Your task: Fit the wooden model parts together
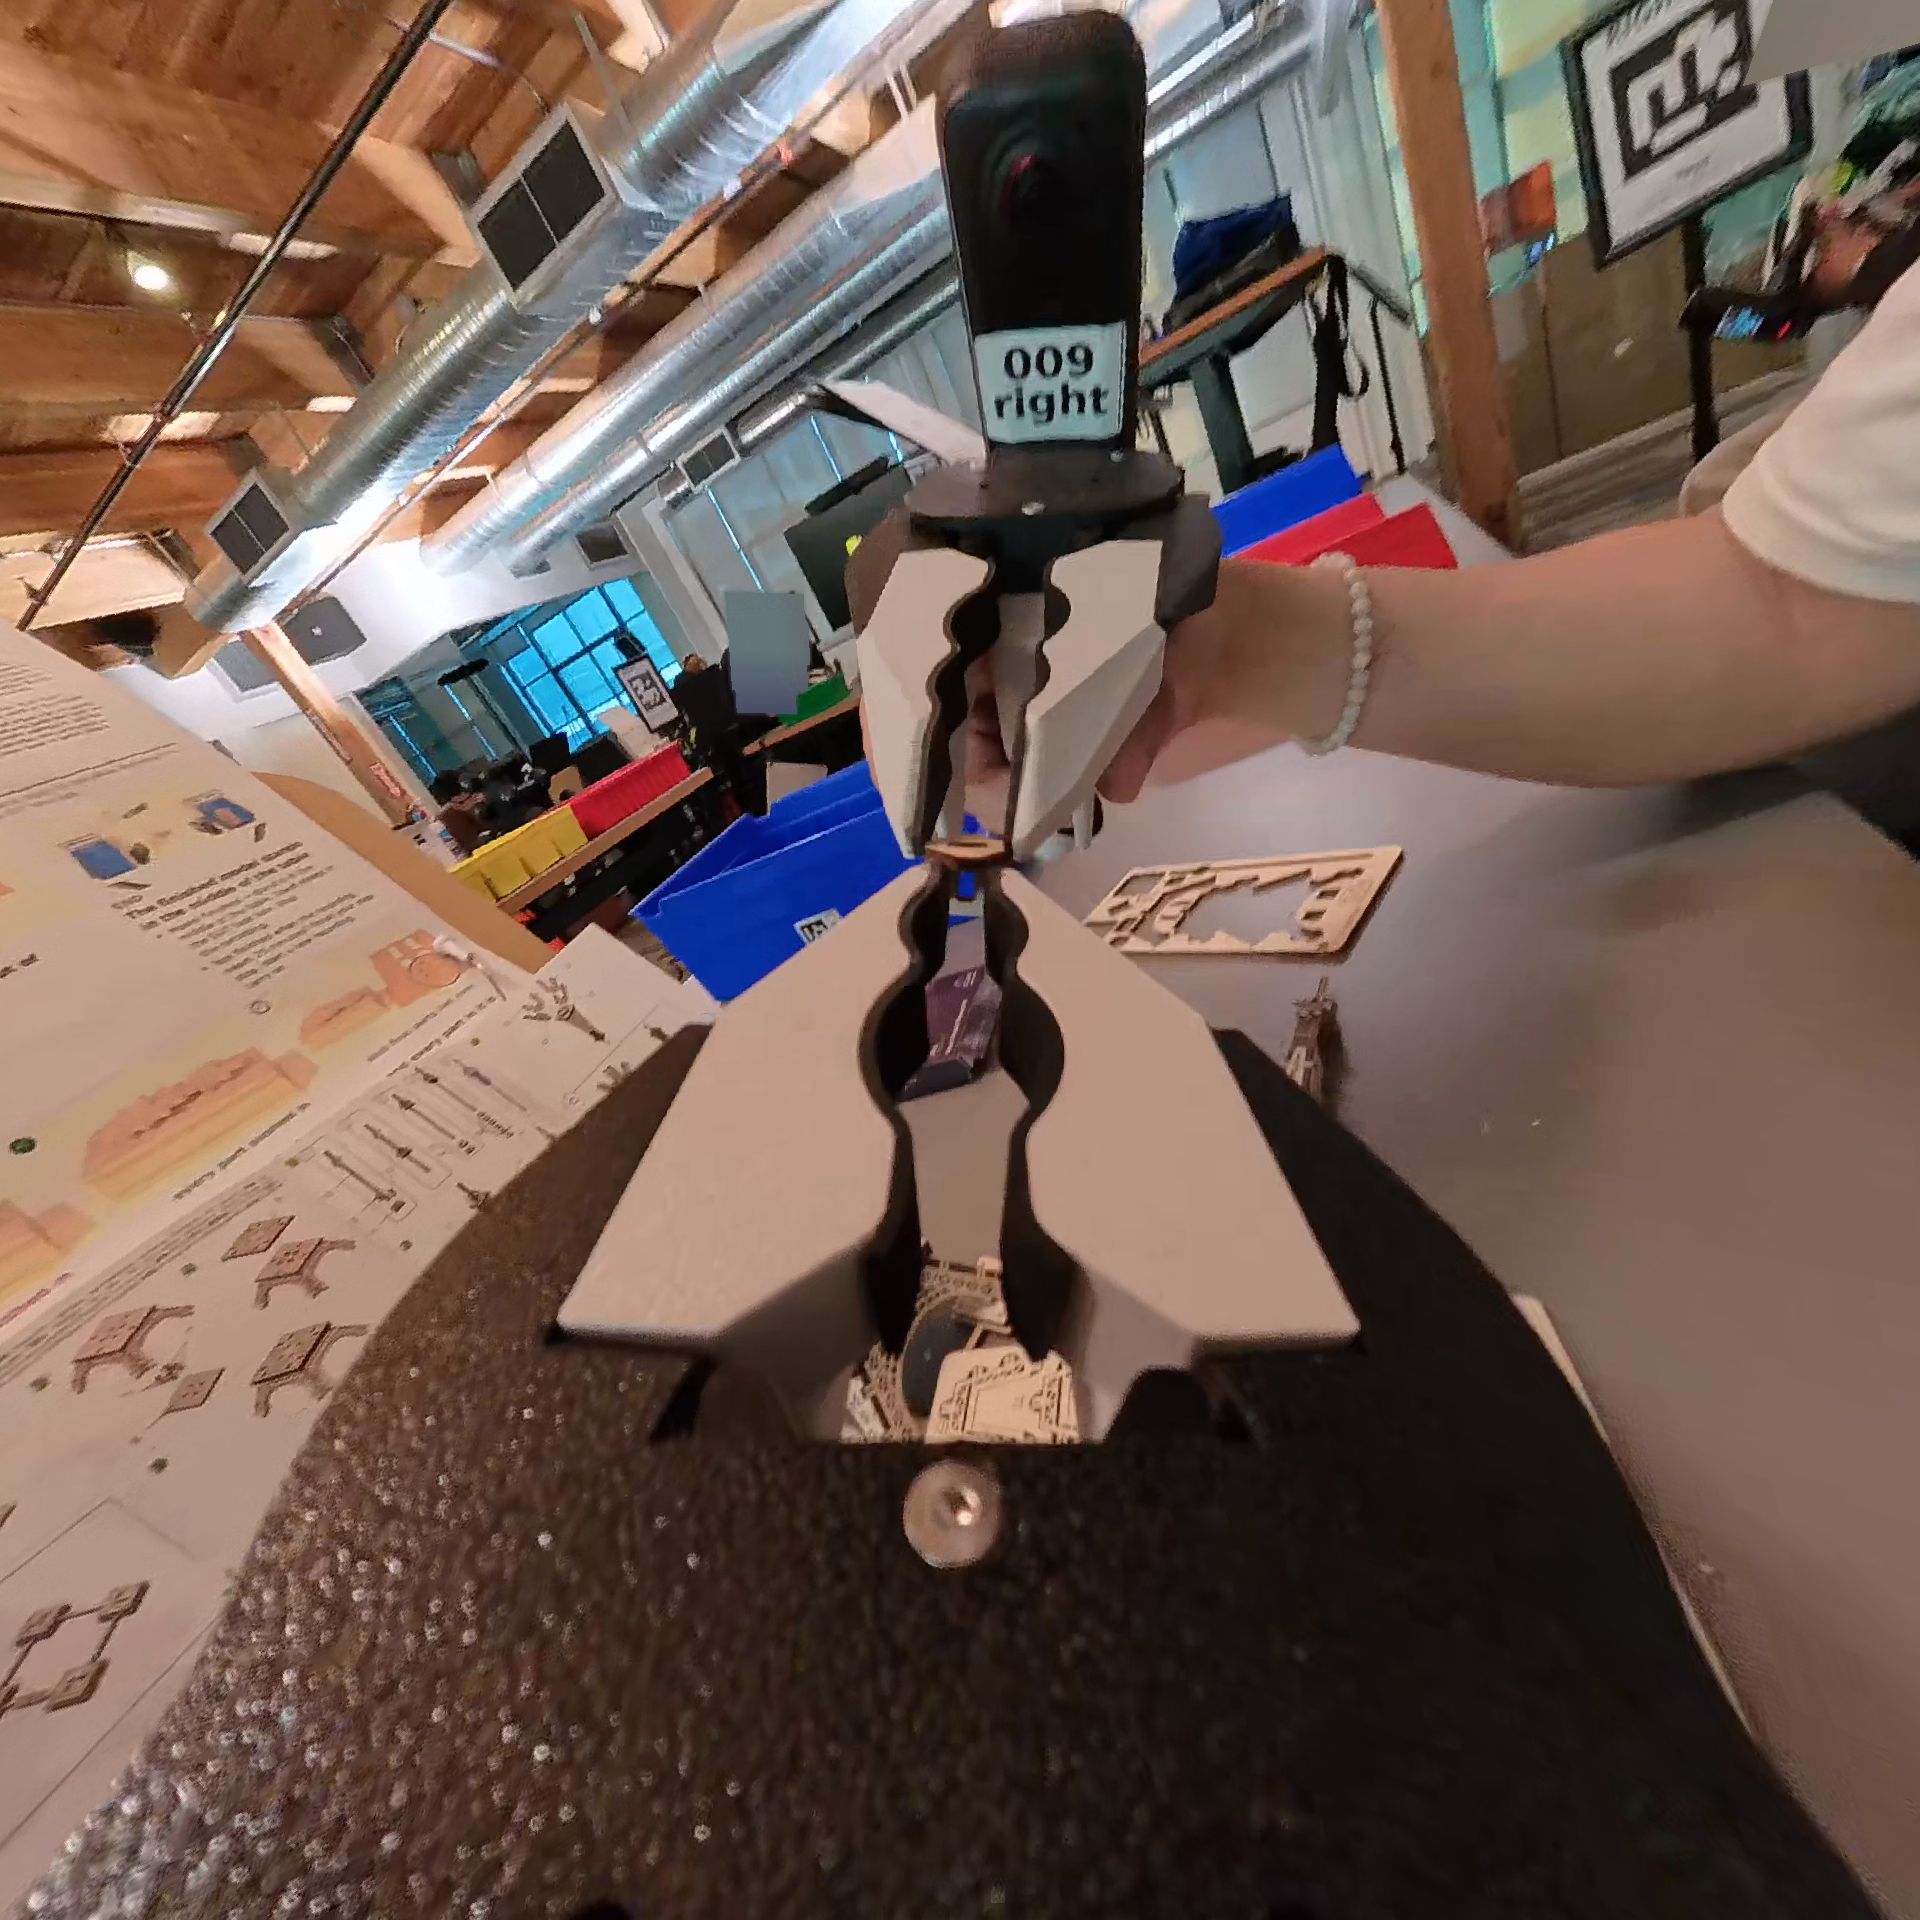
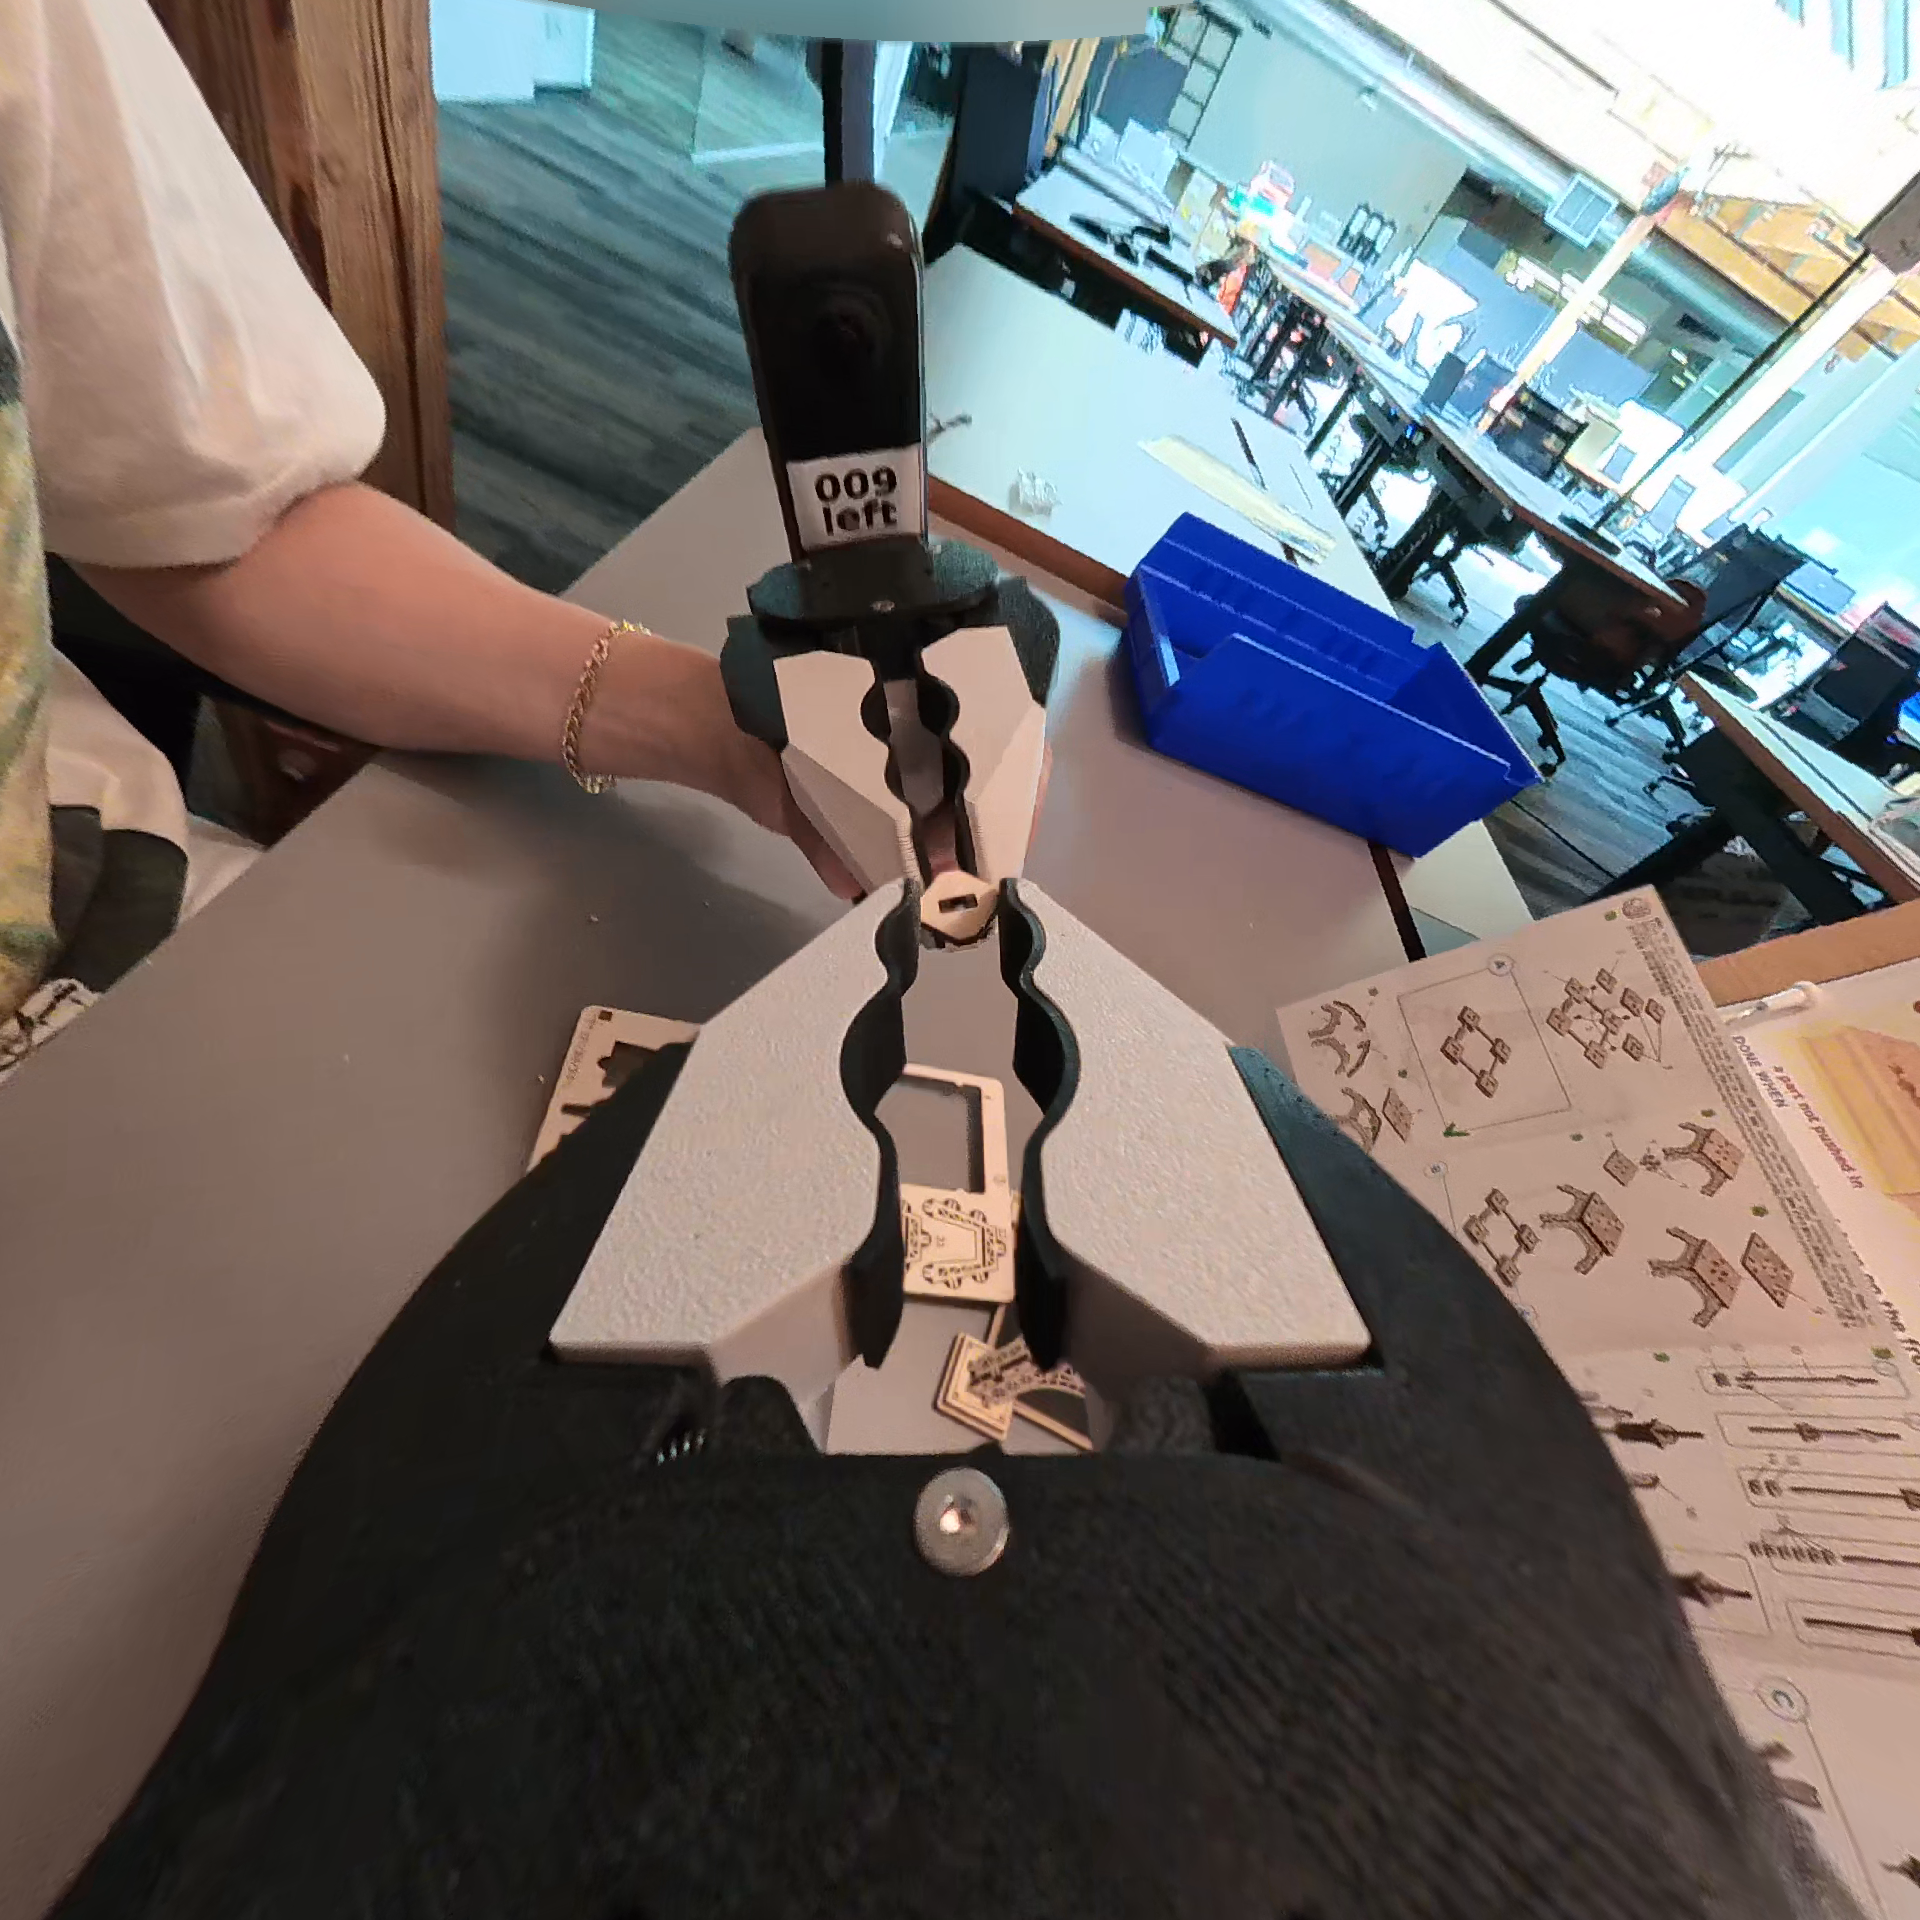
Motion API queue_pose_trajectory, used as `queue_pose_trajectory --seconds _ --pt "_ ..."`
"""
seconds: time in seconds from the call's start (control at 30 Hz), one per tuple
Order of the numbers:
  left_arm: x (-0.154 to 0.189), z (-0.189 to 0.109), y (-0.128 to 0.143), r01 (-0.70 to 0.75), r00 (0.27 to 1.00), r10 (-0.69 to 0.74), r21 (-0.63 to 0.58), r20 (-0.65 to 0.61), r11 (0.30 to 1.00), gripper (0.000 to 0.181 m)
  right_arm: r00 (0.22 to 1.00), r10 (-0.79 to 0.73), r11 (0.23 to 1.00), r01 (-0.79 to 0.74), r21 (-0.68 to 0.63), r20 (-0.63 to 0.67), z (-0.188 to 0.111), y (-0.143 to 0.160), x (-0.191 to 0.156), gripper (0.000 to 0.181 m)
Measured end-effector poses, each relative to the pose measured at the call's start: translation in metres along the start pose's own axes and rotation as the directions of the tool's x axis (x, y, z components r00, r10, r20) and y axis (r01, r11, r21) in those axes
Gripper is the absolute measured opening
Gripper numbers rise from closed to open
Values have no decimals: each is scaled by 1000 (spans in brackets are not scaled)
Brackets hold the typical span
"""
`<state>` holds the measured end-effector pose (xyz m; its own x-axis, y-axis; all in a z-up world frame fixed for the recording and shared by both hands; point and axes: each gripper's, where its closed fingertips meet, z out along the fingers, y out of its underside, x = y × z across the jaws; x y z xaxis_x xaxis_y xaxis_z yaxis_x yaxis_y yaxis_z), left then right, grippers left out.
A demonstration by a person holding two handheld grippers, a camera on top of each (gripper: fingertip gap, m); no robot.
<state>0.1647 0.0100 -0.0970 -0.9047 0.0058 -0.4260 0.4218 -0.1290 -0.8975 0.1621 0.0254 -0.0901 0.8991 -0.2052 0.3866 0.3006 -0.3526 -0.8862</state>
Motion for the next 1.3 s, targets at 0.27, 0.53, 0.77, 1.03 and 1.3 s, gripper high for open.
queue_pose_trajectory --seconds 0.27,0.53,0.77,1.03,1.3 --pt "-4 1 11 15 1000 -14 -62 18 998 4 999 -8 998 6 -67 -33 3 11 4 13" --pt "-14 3 26 15 996 -2 -153 85 988 5 992 -19 997 8 -82 -125 -13 13 23 0" --pt "-12 8 38 -61 992 87 -256 92 965 5 993 -48 978 24 -207 -111 -4 33 19 0" --pt "-10 9 48 -97 989 128 -321 75 942 5 993 -75 958 47 -283 -87 0 46 15 6" --pt "-9 9 49 -101 990 129 -330 63 938 5 993 -100 946 74 -314 -66 -2 52 13 1"
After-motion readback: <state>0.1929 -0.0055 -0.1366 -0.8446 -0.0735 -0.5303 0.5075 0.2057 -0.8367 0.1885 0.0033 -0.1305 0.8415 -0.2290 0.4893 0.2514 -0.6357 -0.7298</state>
